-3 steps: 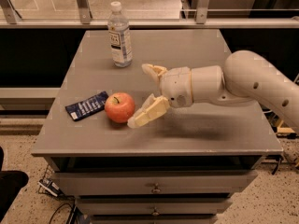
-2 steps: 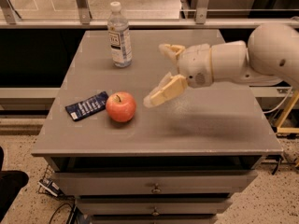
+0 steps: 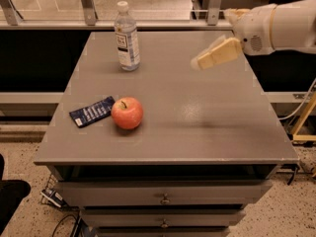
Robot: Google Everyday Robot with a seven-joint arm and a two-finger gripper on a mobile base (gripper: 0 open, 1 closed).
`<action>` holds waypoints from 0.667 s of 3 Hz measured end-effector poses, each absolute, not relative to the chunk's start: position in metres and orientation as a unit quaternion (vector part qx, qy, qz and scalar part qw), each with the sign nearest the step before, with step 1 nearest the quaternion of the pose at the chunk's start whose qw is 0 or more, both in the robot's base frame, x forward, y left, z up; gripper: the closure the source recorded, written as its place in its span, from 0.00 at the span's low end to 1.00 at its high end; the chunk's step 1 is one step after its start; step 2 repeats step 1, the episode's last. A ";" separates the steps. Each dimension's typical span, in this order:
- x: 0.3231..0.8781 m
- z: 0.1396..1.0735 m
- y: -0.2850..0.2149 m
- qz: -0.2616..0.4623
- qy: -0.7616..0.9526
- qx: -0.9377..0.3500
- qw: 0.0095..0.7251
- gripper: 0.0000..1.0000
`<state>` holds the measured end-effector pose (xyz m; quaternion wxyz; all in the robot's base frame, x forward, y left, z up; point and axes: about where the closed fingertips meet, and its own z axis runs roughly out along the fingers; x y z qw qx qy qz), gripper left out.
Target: Move apple near rxbar blueberry
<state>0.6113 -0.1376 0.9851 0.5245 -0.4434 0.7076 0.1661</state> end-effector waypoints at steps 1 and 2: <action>0.628 1.007 -0.190 0.087 0.746 -0.381 0.539 0.00; 0.628 1.007 -0.190 0.087 0.746 -0.381 0.539 0.00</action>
Offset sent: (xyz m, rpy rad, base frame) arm 0.0000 0.0000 0.0000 0.0000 0.0000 0.0000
